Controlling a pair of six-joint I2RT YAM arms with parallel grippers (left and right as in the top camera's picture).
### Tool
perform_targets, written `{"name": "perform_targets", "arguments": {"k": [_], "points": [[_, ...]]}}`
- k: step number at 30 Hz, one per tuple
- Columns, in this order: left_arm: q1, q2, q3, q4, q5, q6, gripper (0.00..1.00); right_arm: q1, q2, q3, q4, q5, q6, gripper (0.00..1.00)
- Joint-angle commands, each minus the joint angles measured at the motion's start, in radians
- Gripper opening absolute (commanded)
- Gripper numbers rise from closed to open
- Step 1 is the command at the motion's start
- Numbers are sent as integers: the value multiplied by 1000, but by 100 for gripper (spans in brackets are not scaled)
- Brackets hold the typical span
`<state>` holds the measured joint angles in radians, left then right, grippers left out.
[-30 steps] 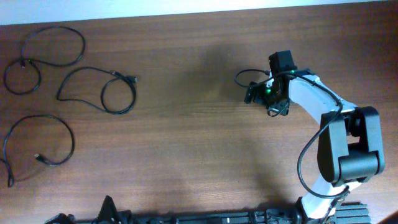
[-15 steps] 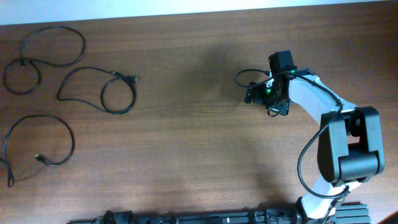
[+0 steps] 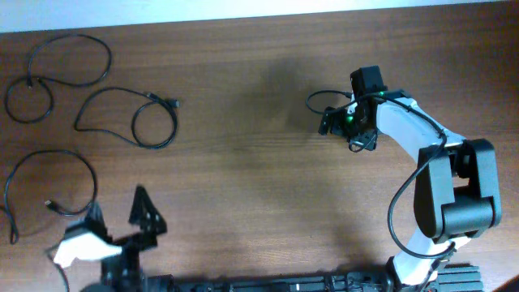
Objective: Untangle cables
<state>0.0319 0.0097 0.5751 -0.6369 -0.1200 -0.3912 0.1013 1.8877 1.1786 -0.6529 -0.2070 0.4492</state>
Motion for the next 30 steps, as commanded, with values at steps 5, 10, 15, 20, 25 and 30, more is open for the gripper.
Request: {"name": "perform_targets", "arguments": {"k": [5,10,15,20,25,30], "points": [[-5,-3,-376,447,76,147,99,4,-17,-2,-1,9,3,99],[-5,-3,-496,548,81,255,99,4,-17,-2,-1,9,3,99],[-5,-3,-556,631,127,255,99,4,-17,-2,-1,9,3,99],[-5,-2,-566,563,184,370,99,4,-17,-2,-1,9,3,99],[-5,-2,-566,561,184,370,99,4,-17,-2,-1,9,3,99],[-5,-2,-566,561,184,370,99,4,-17,-2,-1,9,3,99]]}}
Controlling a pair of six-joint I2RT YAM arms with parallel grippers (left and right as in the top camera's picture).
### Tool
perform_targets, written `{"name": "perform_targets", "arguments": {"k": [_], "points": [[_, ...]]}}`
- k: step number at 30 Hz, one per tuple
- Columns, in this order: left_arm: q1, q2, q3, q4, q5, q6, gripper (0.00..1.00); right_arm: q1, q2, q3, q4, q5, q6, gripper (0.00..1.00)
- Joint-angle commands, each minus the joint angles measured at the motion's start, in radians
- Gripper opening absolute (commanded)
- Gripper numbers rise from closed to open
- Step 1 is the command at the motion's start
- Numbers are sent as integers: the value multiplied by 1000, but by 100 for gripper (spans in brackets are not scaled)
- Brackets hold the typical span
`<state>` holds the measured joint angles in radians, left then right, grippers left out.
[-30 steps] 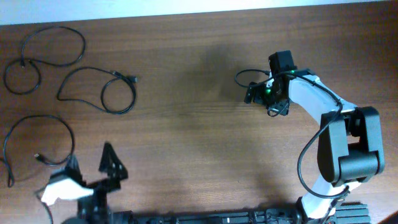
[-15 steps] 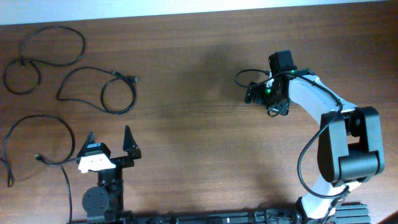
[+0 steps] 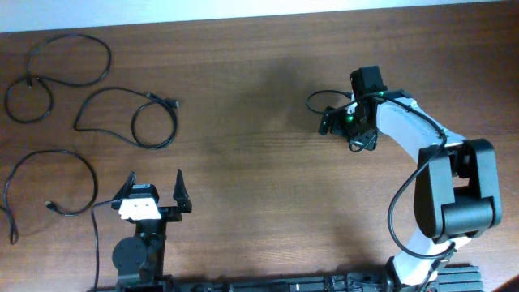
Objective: Untangle cables
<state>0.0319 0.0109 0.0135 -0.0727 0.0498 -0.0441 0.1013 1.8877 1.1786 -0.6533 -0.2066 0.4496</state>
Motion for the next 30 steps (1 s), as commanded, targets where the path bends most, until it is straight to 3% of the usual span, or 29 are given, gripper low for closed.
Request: {"name": "perform_targets", "arguments": {"k": [1,18,30], "points": [[-5,-3,-5,-3,14,23,99,4,-17,-2,-1,9,3,99],[-5,-3,-5,-3,14,23,99,1,-73,-2,3,21,3,99],[-5,-3,-5,-3,14,23,99,22,-1031,-2,-42,79,-2,99]]}}
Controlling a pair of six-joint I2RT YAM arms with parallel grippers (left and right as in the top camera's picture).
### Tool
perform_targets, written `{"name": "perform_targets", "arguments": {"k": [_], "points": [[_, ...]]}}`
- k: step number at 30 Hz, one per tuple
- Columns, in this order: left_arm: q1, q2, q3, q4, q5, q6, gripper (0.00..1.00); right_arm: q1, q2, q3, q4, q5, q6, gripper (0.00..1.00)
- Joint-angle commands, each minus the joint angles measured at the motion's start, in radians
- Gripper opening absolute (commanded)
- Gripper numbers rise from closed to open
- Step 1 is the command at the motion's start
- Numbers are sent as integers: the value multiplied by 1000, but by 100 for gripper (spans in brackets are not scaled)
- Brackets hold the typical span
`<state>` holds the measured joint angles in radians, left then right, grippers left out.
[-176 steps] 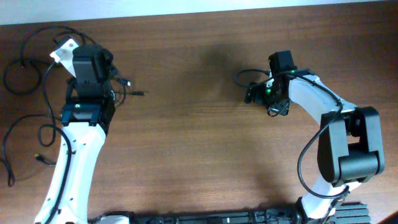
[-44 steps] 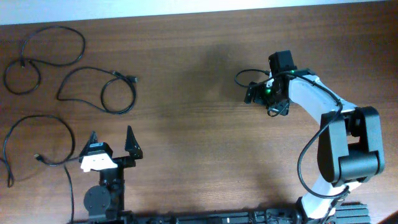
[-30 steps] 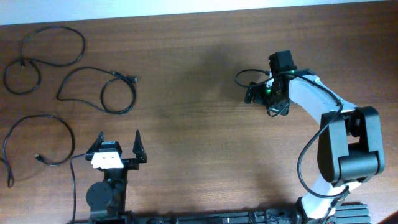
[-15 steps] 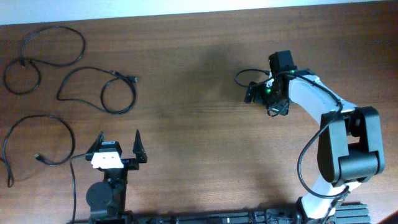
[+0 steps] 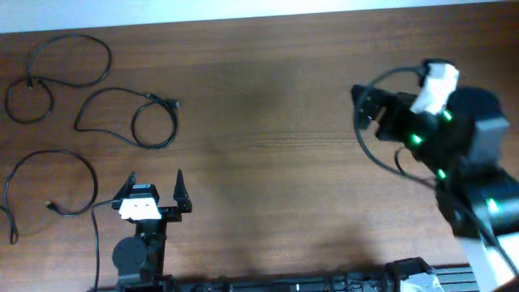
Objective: Untangle cables
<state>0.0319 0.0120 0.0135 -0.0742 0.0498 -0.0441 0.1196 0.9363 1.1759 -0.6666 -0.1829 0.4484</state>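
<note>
Three black cables lie apart at the table's left: one at the far left back (image 5: 61,69), one looped beside it (image 5: 134,122), and one near the front left edge (image 5: 49,182). My left gripper (image 5: 154,180) stands open at the front left, nothing between its fingers, just right of that last cable. My right arm is raised high toward the camera and blurred. Its gripper (image 5: 371,107) is at the right back, and a black cable (image 5: 389,75) arcs up from it, off the table. The jaws themselves are hard to make out.
The wooden table (image 5: 259,122) runs to a pale back edge at the top of the view. The arm bases (image 5: 284,284) sit along the front edge. The right arm's body (image 5: 470,154) hides the table's right side.
My right arm has risen from the table surface up toward the camera. The small black cable that lay under its gripper at the right back no longer lies there. The left arm has not moved.
At first my left gripper was tilted low at the front left corner, and the right gripper was down on a small cable at the right back. Then the left gripper stood straight and open. Now the right arm is raised with the cable off the table.
</note>
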Motion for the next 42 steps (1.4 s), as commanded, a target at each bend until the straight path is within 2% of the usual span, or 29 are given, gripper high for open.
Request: {"name": "perform_targets", "arguments": {"k": [1,3,4,6,7,10,11,14,19,21,23,42], "points": [[-5,-4,-5,-2,14,23,99,3,-167,0,-82,143,-3,99],[-5,-4,-5,-2,14,23,99,-24,-302,0,-151,221,-44,99],[-5,-4,-5,-2,14,23,99,-55,-373,-15,-160,193,-197,99],[-5,-4,-5,-2,14,23,99,-110,-517,-124,-103,117,-393,99],[-5,-4,-5,-2,14,23,99,-121,-596,-214,-40,100,-424,99],[-5,-4,-5,-2,14,23,99,-122,-816,-522,229,27,-423,99],[-5,-4,-5,-2,14,23,99,-122,-898,-676,398,-8,-423,99],[-5,-4,-5,-2,14,23,99,-122,-933,-944,650,-20,-423,99],[-5,-4,-5,-2,14,23,99,-122,-933,-1170,694,44,-423,99],[-5,-4,-5,-2,14,23,99,-132,-933,-1170,593,82,-435,99],[-5,-4,-5,-2,14,23,99,-142,-933,-1170,590,142,-434,99],[-5,-4,-5,-2,14,23,99,-138,-933,-1170,591,135,-434,99]]}}
